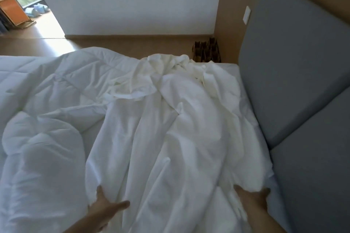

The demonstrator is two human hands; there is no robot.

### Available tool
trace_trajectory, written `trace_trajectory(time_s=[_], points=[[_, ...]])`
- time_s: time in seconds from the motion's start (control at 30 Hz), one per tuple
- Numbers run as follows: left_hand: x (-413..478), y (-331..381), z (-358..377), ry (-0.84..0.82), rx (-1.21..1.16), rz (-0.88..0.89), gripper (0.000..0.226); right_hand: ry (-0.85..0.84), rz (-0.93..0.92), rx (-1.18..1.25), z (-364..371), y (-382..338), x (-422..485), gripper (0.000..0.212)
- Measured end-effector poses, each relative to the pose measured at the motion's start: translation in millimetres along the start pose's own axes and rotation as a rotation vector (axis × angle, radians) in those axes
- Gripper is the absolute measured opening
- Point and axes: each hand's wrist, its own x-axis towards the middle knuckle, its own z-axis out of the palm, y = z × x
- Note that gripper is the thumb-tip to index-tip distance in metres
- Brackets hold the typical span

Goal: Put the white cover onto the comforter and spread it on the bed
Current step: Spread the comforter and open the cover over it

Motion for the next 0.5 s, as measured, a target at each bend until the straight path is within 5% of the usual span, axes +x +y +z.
trace_trajectory(time_s=[0.1, 0.23, 0.37, 0.5], points=[[-19, 26, 12, -0.136, -0.029, 0.050, 0.100, -0.078, -0.133, 0.023, 2, -49, -2, 0.061], [-43, 72, 2, -0.237, -0.077, 0.253, 0.094, 0.072, -0.602, -0.028, -29, -186, -38, 0.042], [-64, 73, -17, -0.201, -0.070, 0.370, 0.100, -0.011, -0.991, 0.350, -85, -314, -104, 0.050], [-75, 32, -26, -0.200, 0.009, 0.328, 0.102, -0.312, -0.869, 0.231, -87, -325, -112, 0.074]])
